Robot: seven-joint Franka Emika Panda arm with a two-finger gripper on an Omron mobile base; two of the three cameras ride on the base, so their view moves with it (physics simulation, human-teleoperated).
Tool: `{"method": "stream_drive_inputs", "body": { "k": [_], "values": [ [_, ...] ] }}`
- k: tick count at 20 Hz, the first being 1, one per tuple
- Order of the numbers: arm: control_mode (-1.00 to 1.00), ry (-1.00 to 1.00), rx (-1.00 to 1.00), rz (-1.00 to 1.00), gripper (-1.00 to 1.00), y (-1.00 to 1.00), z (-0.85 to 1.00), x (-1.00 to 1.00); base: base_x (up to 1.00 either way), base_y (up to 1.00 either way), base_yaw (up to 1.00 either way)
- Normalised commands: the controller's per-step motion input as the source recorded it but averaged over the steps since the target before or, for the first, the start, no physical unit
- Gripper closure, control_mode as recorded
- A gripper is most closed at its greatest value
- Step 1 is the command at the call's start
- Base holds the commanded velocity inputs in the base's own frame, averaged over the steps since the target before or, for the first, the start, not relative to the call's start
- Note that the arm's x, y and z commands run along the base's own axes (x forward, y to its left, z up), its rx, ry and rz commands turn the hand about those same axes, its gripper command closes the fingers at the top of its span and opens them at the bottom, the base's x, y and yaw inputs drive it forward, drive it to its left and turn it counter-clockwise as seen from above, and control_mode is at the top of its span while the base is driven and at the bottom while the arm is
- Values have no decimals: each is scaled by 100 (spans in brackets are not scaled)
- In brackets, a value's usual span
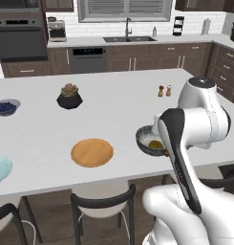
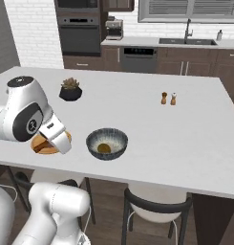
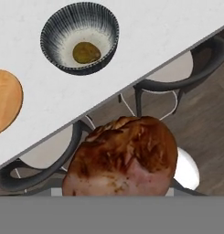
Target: Pick the chicken drumstick and avocado from their plates and place them in the bowl. Then put the bowl in the fridge.
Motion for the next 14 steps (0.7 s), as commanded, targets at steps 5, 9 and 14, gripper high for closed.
{"method": "stream_drive_inputs", "body": {
  "k": [5, 9, 14],
  "values": [
    [100, 0, 0, 0, 100, 0, 0, 0, 50, -3, -5],
    [-100, 4, 0, 3, 100, -5, 0, 50, 9, 0, 0],
    [-100, 7, 0, 15, 100, -18, 0, 92, 0, 0, 0]
  ]
}}
